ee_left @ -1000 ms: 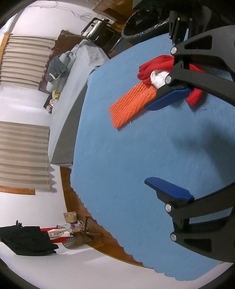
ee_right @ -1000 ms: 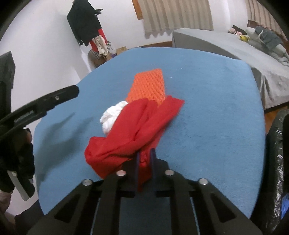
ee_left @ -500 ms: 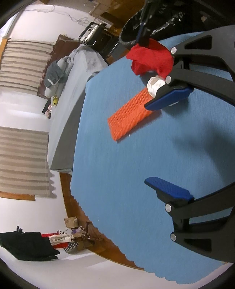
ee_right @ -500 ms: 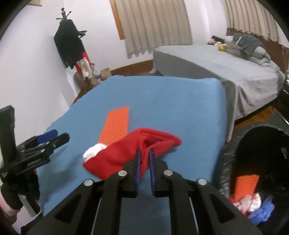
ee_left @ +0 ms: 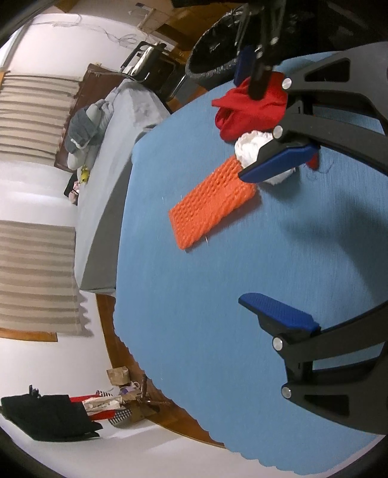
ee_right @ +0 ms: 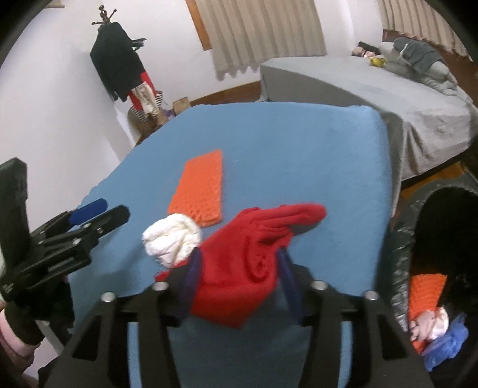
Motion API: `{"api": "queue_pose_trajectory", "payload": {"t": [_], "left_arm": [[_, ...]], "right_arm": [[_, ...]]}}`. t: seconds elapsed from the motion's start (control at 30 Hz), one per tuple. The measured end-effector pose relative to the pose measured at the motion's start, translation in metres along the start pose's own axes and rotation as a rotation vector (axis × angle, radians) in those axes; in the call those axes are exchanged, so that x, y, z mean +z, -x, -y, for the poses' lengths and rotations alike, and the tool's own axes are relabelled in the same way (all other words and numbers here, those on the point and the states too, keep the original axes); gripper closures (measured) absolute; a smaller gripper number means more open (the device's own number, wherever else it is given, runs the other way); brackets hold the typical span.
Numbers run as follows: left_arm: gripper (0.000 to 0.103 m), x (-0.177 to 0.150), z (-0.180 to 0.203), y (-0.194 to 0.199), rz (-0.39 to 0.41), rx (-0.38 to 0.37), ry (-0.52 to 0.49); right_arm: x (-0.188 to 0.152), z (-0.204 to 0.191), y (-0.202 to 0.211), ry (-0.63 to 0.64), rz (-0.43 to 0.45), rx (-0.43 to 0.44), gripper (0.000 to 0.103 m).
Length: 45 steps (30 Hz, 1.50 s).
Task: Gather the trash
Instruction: 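Grasp the white cloth ball with the left tool while the right tool holds the gloves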
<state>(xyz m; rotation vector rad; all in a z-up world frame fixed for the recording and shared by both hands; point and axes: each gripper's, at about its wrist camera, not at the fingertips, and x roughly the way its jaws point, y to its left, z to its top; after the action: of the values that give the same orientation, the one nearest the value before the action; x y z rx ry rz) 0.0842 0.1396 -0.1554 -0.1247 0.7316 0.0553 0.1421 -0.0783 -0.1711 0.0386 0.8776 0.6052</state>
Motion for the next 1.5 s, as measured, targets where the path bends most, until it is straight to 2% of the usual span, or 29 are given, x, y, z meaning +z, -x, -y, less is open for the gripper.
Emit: {"api": "queue_pose_trajectory", "payload": {"t": [0.03, 0.13, 0.3, 0.4, 0.47, 0.57, 0.63, 0.73, 1.07, 1.17, 1.27, 1.37, 1.4, 1.5], "left_arm": [[0.029, 0.000, -0.002, 0.000, -0.001, 0.002, 0.005], [0.029, -0.001, -0.006, 0.000, -0.002, 0.011, 0.012], [0.029, 0.000, -0.013, 0.000, -0.002, 0.017, 0.027], [0.029, 0.001, -0.014, 0.001, 0.001, 0.013, 0.028], [0.029, 0.000, -0.010, 0.001, 0.002, 0.008, 0.027], [0.029, 0.001, -0.006, 0.001, 0.001, -0.001, 0.019], [0.029, 0.000, -0.003, 0.001, -0.001, -0.009, 0.015], [0.029, 0.001, 0.002, -0.001, -0.003, -0.022, 0.010], [0.034, -0.002, 0.030, -0.015, -0.036, -0.099, -0.016], [0.043, -0.006, 0.041, -0.025, -0.072, -0.136, -0.024], [0.046, -0.009, 0.051, -0.036, -0.107, -0.162, -0.031], [0.060, -0.012, 0.057, -0.045, -0.137, -0.180, -0.030], [0.068, -0.014, 0.058, -0.047, -0.144, -0.185, -0.027], [0.075, -0.014, 0.058, -0.048, -0.142, -0.186, -0.017]], "right_arm": [[-0.001, -0.001, 0.000, -0.006, -0.005, 0.010, 0.034], [-0.006, -0.005, -0.001, -0.020, -0.018, 0.037, 0.027], [-0.015, -0.014, -0.015, 0.018, -0.078, 0.018, 0.025], [-0.023, -0.020, -0.021, 0.063, -0.095, -0.022, 0.025], [-0.028, -0.020, -0.023, 0.076, -0.098, -0.049, 0.028], [-0.031, -0.020, -0.020, 0.096, -0.083, -0.085, 0.044], [-0.031, -0.017, -0.018, 0.093, -0.072, -0.077, 0.066], [-0.029, -0.009, -0.016, 0.068, -0.070, -0.079, 0.086], [-0.009, 0.008, 0.002, 0.014, 0.005, -0.124, 0.089], [-0.007, 0.014, 0.006, 0.000, 0.014, -0.126, 0.089], [-0.002, 0.019, 0.009, -0.012, 0.024, -0.127, 0.089], [0.001, 0.022, 0.011, -0.017, 0.032, -0.126, 0.089], [0.002, 0.022, 0.012, -0.017, 0.034, -0.125, 0.089], [0.002, 0.022, 0.014, -0.019, 0.040, -0.123, 0.089]]}}
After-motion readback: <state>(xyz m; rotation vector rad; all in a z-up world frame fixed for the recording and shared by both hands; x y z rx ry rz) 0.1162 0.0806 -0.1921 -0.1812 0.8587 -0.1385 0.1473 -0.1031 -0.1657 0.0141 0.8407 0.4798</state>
